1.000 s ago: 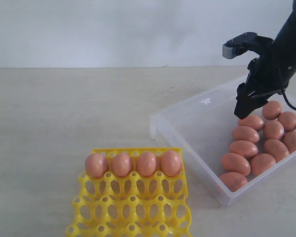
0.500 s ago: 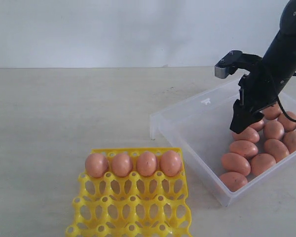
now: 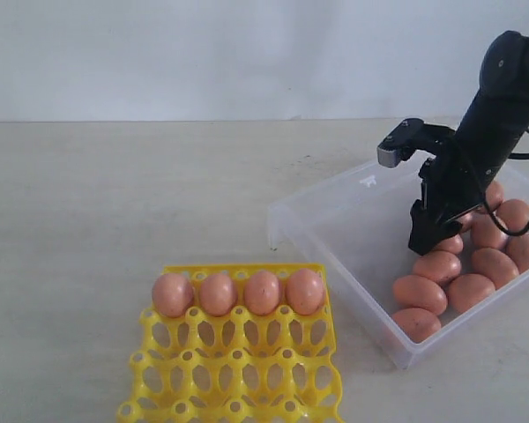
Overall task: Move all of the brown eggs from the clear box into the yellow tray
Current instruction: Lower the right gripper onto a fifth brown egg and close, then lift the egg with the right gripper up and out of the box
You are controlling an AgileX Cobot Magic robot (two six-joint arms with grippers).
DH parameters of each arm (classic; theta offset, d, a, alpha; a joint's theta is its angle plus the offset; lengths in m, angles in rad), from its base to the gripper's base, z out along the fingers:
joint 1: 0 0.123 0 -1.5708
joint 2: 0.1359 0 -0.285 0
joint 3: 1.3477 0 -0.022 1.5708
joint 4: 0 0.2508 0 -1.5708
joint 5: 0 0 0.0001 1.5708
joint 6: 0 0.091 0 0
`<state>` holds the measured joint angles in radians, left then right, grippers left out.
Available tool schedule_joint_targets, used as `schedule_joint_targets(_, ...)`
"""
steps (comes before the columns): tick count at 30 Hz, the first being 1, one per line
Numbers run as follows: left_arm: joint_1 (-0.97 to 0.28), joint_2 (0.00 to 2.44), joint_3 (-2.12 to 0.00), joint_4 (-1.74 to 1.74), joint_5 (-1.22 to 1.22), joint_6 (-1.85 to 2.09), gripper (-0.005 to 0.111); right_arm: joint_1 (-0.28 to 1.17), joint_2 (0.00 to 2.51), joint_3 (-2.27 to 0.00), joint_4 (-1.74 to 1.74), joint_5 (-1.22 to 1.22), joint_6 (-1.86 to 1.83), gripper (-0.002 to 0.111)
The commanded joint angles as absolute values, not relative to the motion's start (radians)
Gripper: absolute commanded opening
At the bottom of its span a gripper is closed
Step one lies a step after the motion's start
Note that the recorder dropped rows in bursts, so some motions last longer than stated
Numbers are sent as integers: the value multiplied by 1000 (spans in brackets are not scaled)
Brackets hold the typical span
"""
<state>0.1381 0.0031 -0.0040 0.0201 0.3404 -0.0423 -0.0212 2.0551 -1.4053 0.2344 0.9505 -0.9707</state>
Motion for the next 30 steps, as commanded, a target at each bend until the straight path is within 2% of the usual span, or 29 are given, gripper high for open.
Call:
schedule_joint_targets(1, 129, 0, 0, 20, 337, -38, 4, -20, 2078, -1408, 196, 928, -917, 55)
schedule_joint_targets(4, 129, 0, 0, 20, 337, -38, 4, -20, 2090, -1408, 187, 919, -887, 48)
schedule_joint_targets(6, 129, 0, 0, 20, 337, -38, 4, -20, 2098, -1408, 187, 919, -885, 25)
schedule_joint_targets(9, 129, 0, 0, 20, 337, -38, 4, -20, 2098, -1408, 187, 919, -878, 0)
schedule_joint_targets(30, 129, 0, 0, 20, 337, -38, 4, -20, 1941, -1408, 401, 841, -663, 0)
